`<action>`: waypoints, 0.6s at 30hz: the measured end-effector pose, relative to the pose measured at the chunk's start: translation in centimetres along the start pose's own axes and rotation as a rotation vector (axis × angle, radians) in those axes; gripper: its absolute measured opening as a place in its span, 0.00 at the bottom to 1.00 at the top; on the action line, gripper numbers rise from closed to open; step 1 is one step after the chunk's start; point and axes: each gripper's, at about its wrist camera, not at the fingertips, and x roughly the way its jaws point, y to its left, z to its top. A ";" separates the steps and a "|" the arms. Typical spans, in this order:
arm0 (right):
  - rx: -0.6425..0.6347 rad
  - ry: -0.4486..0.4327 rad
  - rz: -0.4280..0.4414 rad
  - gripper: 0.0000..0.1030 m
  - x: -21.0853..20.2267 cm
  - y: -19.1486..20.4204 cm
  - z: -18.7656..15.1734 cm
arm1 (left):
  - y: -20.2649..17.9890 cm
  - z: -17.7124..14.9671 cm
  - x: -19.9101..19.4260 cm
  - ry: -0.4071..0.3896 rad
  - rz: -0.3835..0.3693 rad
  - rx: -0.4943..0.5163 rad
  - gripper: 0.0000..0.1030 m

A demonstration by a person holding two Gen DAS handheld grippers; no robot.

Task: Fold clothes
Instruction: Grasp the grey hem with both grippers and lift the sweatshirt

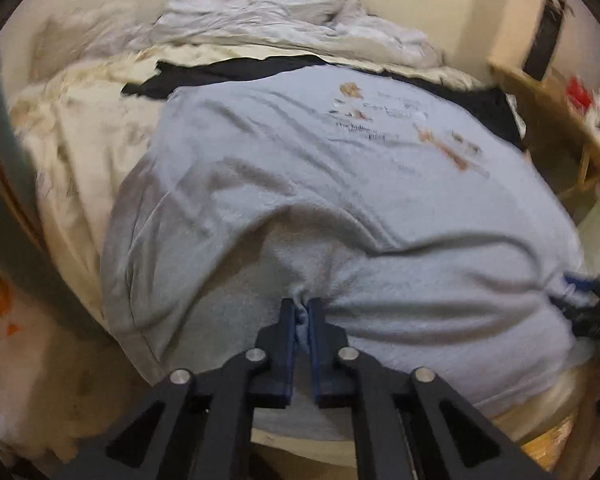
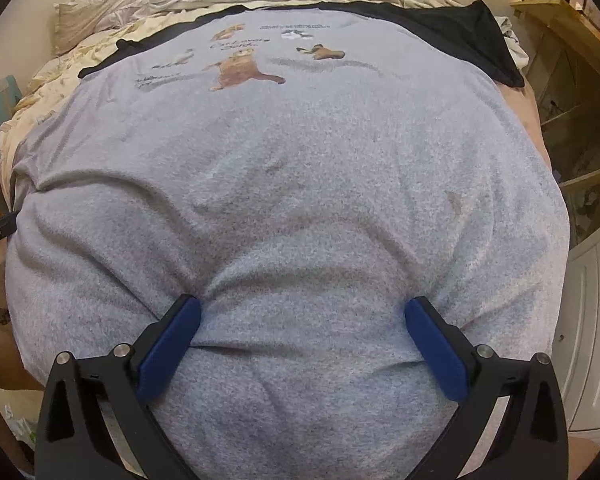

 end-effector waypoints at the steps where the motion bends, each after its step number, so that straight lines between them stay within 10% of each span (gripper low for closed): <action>1: -0.001 -0.002 0.001 1.00 0.0 -0.3 -0.1 | 0.1 0.0 -0.7 0.011 0.001 -0.003 0.02; 10: -0.005 0.005 0.006 1.00 -0.2 -3.0 -0.7 | -0.6 -4.3 0.2 0.355 0.128 0.152 0.00; 15: -0.021 0.038 0.089 0.99 -1.9 -5.9 0.1 | -1.3 -0.9 -5.2 0.060 -0.042 0.107 0.03; 18: -0.010 -0.058 0.078 0.99 -6.0 -9.8 0.9 | -2.0 0.3 -6.3 -0.023 -0.050 0.124 0.33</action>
